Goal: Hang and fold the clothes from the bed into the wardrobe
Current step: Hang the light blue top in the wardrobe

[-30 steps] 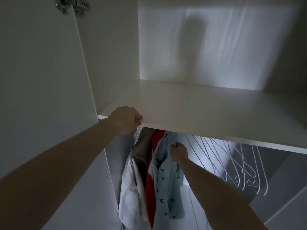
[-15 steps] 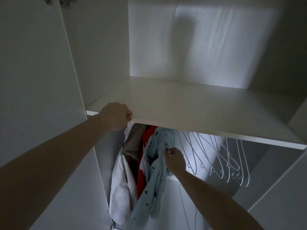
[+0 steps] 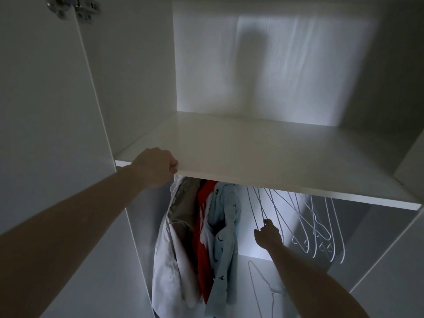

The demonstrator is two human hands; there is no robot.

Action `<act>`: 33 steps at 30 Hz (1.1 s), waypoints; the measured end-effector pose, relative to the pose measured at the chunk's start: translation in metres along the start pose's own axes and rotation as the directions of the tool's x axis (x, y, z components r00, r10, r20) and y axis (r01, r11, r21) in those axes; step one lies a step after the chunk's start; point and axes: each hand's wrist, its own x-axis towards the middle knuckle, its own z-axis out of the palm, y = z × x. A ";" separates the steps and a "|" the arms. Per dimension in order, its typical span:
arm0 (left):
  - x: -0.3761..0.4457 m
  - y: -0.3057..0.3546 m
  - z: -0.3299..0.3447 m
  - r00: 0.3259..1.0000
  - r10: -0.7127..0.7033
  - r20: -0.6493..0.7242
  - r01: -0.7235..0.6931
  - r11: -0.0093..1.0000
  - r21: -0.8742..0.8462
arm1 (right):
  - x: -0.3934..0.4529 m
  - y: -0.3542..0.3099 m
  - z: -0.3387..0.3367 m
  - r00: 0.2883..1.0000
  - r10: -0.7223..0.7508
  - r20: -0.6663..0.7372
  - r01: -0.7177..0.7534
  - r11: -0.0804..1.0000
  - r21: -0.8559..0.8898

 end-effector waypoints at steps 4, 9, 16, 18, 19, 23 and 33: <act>0.001 0.001 -0.002 1.000 -0.006 0.006 0.006 1.000 0.006 | 0.004 -0.007 0.006 0.999 -0.005 -0.054 0.009 0.997 0.073; 0.004 -0.004 -0.001 1.000 -0.014 0.004 0.015 1.000 -0.026 | -0.001 -0.016 0.013 0.976 -0.090 -0.196 0.131 0.970 0.205; 0.001 -0.004 0.002 0.999 0.005 -0.032 -0.004 1.000 0.031 | -0.038 0.004 0.028 0.945 -0.149 -0.291 0.236 0.926 0.295; -0.008 0.001 0.012 0.995 -0.045 -0.084 0.038 0.996 -0.077 | -0.058 0.014 0.032 0.941 -0.154 -0.303 0.246 0.922 0.298; -0.016 0.005 0.020 0.992 -0.070 -0.100 0.051 0.982 -0.182 | -0.070 0.020 0.033 0.941 -0.149 -0.305 0.244 0.920 0.306; -0.065 0.028 0.056 0.964 -0.022 -0.265 -0.067 0.943 -0.325 | -0.119 0.042 0.031 0.951 -0.083 -0.297 0.203 0.893 0.403; -0.185 0.079 0.147 0.976 0.200 -0.082 -0.198 0.678 -0.708 | -0.280 0.077 0.025 0.975 0.006 -0.221 0.083 0.917 0.391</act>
